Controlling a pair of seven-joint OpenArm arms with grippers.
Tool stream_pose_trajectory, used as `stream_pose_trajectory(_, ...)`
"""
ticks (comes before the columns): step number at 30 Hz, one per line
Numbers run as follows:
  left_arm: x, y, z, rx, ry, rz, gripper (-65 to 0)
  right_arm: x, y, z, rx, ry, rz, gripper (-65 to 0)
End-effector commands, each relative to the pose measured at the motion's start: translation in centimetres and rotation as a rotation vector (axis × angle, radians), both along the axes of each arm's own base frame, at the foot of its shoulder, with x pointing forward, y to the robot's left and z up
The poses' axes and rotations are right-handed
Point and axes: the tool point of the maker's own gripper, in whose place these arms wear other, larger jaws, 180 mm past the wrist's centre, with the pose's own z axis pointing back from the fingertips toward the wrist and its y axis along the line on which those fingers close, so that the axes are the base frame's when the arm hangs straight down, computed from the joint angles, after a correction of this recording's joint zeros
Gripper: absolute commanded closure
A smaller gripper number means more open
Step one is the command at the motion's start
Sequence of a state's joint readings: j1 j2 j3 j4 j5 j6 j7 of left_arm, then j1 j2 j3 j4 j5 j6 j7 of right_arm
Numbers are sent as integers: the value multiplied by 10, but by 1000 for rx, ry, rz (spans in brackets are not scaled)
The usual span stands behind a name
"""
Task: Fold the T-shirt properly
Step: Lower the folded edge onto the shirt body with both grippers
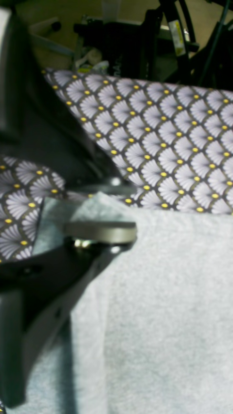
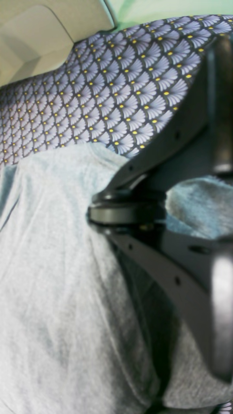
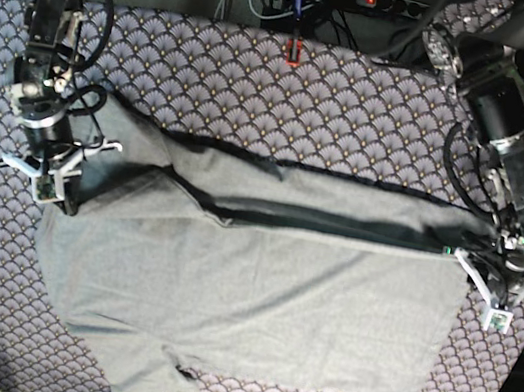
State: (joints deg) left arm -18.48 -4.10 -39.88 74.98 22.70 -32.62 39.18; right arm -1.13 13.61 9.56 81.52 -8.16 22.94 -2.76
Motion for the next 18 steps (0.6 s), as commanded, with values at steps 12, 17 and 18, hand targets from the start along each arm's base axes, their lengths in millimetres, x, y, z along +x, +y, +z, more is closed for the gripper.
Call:
stream_pose_trajectory(12, 10, 6, 21, 18, -67, 4, -154, 8, -2, 18, -4, -60, 8, 0)
stream_pose_trajectory(17, -1, 4, 5, 11, -28, -1, -153, 6, -1, 16, 0, -53, 8, 0)
stream_pose_trajectory(18, -1, 4, 5, 11, -27, -2, -153, 6, -1, 16, 0, -53, 8, 0)
